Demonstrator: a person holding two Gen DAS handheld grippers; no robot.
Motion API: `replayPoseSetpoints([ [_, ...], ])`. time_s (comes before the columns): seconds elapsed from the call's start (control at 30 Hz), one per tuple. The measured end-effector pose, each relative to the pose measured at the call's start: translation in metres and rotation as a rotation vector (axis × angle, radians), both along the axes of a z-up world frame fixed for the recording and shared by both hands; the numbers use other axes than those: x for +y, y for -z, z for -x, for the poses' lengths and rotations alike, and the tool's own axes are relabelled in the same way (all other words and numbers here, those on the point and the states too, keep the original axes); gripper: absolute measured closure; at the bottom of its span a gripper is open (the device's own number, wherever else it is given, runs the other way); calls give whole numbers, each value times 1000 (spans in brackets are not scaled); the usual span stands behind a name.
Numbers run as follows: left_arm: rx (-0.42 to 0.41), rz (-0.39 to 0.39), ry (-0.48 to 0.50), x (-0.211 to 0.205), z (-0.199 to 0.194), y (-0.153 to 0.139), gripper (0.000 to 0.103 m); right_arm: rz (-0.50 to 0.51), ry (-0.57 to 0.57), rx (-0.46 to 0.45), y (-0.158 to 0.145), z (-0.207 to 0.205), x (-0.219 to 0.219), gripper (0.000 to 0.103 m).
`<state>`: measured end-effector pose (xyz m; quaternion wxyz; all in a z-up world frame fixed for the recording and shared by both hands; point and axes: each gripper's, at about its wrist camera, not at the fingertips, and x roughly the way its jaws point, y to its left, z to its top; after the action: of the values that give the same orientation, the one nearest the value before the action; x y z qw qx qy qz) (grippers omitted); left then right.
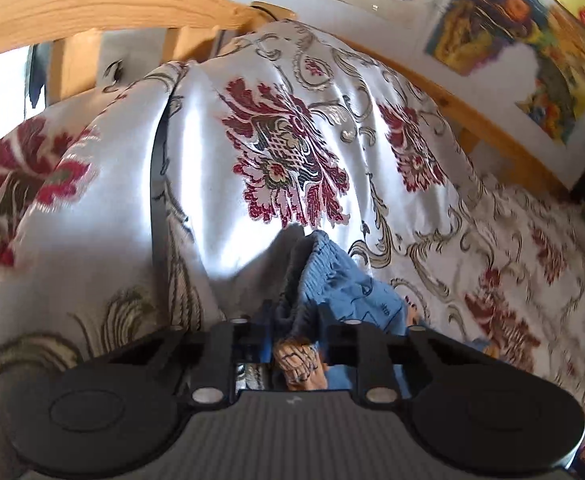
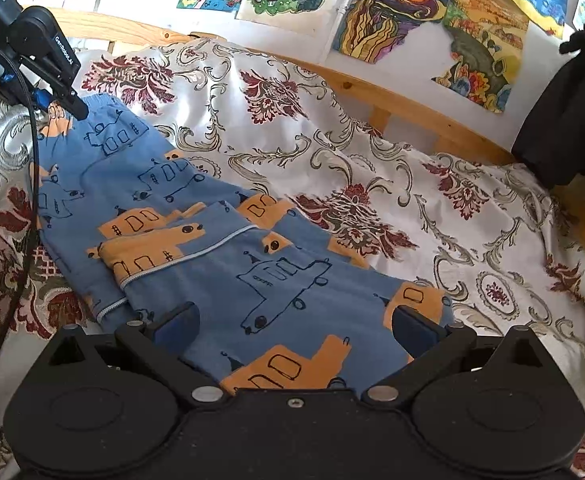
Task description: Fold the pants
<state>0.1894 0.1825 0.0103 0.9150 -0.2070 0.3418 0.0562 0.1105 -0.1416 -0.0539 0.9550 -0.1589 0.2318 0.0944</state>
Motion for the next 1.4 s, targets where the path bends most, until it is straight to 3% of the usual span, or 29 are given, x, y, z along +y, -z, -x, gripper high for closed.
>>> replayPoseSetpoints([
  [0.17, -45, 29, 0, -27, 13, -27, 82, -43, 1, -19, -12, 2, -14, 1],
  [0.23, -81, -1, 45, -49, 20, -46, 82, -64, 3, -35, -23, 3, -25, 1],
  [0.4, -196, -157, 262, -126, 38, -87, 82, -167, 15, -27, -58, 2, -72, 1],
  [0.5, -237, -215, 402, -177, 46, -94, 82, -245, 81, -13, -74, 4, -111, 1],
  [0.67, -189, -273, 601, -260, 44, -71, 82, -427, 227, 16, -78, 7, -181, 1],
  [0.8, -198, -448, 774, -328, 55, -40, 83, -696, 254, 78, -67, 1, -223, 1],
  [0.9, -202, -537, 893, -363, 60, -16, 88, -769, 240, 110, -60, -4, -228, 3],
  [0.97, -193, -582, 911, -373, 66, -3, 88, -758, 227, 131, -55, -6, -226, 3],
  [1.03, -205, -560, 892, -366, 71, -2, 86, -751, 209, 155, -49, -7, -222, 3],
  [1.1, -210, -572, 843, -355, 75, -1, 73, -757, 177, 180, -44, -9, -217, 4],
  [1.13, -207, -589, 819, -348, 77, 2, 61, -761, 162, 186, -43, -10, -215, 4],
  [1.27, -149, -665, 795, -321, 75, 17, 58, -770, 133, 203, -42, -15, -202, 4],
  [1.33, -124, -686, 829, -315, 74, 22, 49, -778, 131, 210, -42, -15, -199, 4],
  [1.4, -128, -699, 858, -314, 71, 24, 47, -787, 133, 217, -40, -17, -198, 4],
])
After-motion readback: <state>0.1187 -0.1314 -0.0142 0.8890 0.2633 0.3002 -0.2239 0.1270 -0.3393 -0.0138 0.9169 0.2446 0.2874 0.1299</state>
